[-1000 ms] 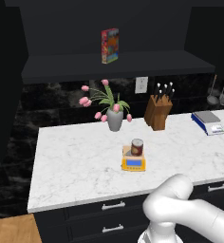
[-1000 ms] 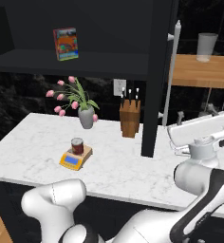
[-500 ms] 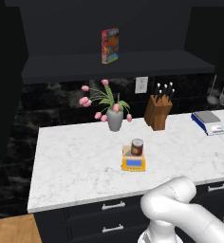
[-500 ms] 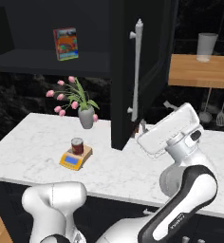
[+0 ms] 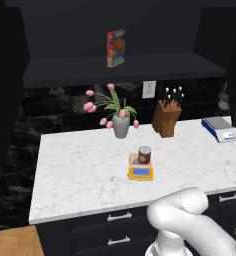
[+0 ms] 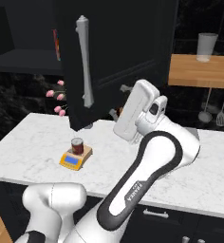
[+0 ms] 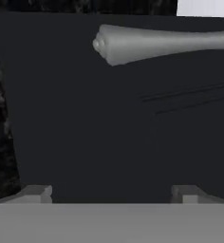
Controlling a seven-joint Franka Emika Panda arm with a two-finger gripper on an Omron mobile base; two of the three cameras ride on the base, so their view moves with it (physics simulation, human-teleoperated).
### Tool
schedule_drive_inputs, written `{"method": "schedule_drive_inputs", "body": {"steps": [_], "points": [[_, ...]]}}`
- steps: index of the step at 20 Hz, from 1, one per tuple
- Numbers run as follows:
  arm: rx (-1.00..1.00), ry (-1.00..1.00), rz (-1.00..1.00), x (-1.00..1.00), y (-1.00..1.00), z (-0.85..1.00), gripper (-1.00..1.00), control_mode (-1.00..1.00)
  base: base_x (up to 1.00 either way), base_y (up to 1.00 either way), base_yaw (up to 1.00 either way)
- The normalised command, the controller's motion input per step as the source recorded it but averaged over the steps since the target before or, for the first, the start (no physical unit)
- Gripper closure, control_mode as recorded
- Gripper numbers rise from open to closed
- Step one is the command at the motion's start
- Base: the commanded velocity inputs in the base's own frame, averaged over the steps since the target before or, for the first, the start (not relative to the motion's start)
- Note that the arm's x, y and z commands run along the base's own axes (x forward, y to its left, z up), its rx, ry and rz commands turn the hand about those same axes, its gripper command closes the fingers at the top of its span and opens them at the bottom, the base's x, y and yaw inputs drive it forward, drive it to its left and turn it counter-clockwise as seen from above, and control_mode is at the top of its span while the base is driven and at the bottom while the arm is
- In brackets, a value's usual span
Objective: Pick the canned food and place it on the digital scale for weighing, and close the cabinet.
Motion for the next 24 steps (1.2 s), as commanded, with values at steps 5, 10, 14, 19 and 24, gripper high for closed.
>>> {"method": "schedule_drive_inputs", "body": {"steps": [5, 10, 14, 19, 24], "points": [[-0.25, 0.00, -0.38, 0.27, 1.00, 0.03, -1.00, -1.00, 0.00, 0.00, 0.00], [-0.14, 0.00, -0.35, 0.51, 1.00, 0.01, -1.00, -1.00, 0.00, 0.00, 0.00], [-0.11, 0.00, -0.30, 0.60, 0.74, 0.21, -1.00, -1.00, 0.00, 0.00, 0.00], [-0.07, 0.06, -0.14, 0.62, 0.18, 0.42, -1.00, -1.00, 0.00, 0.00, 0.00], [-0.03, 0.08, -0.06, 0.61, 0.01, 0.17, -1.00, -1.00, 0.00, 0.00, 0.00]]}}
